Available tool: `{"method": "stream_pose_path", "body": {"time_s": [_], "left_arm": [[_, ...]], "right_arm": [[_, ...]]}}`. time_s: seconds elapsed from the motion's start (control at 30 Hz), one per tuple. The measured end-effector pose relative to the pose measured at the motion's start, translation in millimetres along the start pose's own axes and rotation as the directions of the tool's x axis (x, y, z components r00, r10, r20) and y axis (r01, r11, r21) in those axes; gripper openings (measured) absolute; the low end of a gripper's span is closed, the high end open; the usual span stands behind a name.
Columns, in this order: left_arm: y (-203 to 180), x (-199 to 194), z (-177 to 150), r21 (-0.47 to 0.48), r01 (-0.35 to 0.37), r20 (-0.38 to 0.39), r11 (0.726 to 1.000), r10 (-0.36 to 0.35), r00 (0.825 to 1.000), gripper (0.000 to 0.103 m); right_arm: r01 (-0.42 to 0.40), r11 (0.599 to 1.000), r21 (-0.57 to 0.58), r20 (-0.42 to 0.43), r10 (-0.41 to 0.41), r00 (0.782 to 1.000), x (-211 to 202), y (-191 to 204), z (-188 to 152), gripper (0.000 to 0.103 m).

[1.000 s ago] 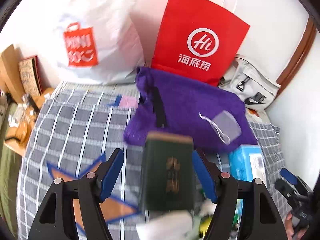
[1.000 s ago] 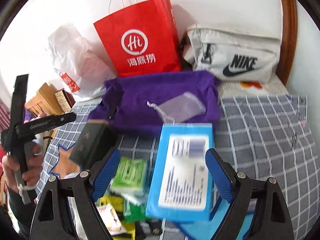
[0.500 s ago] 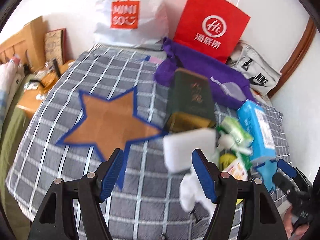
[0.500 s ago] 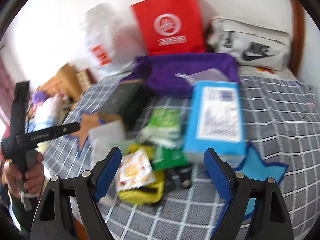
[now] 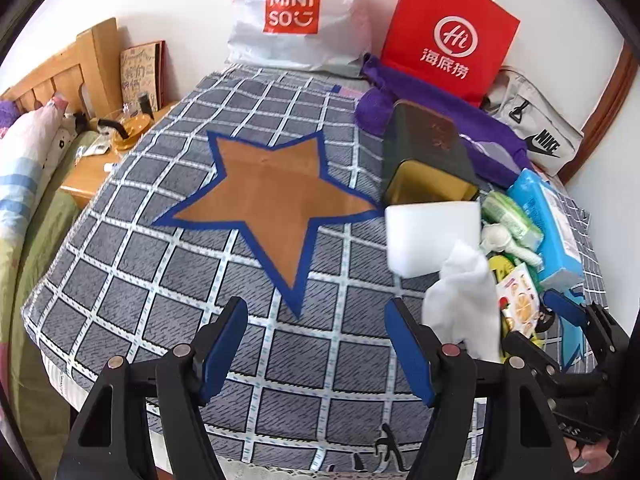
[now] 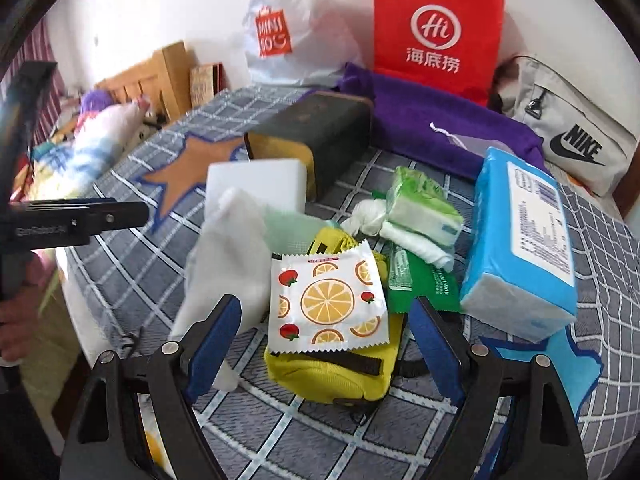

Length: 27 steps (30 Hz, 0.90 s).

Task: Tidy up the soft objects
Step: 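Grasp the orange-print wipe packet with the right tool while the left tool returns to the white block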

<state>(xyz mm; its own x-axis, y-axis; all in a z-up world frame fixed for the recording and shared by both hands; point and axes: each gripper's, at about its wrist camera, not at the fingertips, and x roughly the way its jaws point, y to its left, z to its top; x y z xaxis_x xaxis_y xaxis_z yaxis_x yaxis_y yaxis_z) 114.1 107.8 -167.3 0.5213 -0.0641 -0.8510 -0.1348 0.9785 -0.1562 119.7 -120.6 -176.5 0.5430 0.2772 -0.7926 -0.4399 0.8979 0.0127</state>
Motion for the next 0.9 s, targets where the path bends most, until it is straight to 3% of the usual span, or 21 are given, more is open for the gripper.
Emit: {"method": "stream_pose_path", "body": {"time_s": [0.1,0.2,0.37,0.63,0.9], "left_arm": [[2.0,6.3,-2.1,-0.007,0.002,-0.019,1.000,-0.002,1.000,0.069],[2.2,9.8,-4.1,-0.013,0.007,-0.031,1.000,-0.008,0.999,0.069],[-3.3,8.6,-5.7,-0.013,0.027,-0.030,1.000,-0.027,0.999,0.069],[-24.7,5.0,-2.3,-0.005,0.083,-0.013,0.997,-0.083,0.996,0.069],[-48.7,13.8,15.1,-0.025,0.139,-0.011,0.990,-0.139,0.990,0.069]], "right_arm": [[0.034,0.999,-0.003,-0.027,-0.034,0.999,10.7,1.0,-0.7,0.082],[0.024,1.000,-0.016,-0.041,-0.024,0.999,15.1,2.5,-0.1,0.058],[0.022,1.000,-0.019,-0.002,-0.022,1.000,-0.9,2.0,-3.8,0.058],[0.009,0.997,0.076,0.075,-0.014,0.997,-42.4,-18.9,-17.0,0.058],[0.044,0.981,0.188,0.081,-0.060,0.995,-64.7,-54.1,-45.9,0.058]]}}
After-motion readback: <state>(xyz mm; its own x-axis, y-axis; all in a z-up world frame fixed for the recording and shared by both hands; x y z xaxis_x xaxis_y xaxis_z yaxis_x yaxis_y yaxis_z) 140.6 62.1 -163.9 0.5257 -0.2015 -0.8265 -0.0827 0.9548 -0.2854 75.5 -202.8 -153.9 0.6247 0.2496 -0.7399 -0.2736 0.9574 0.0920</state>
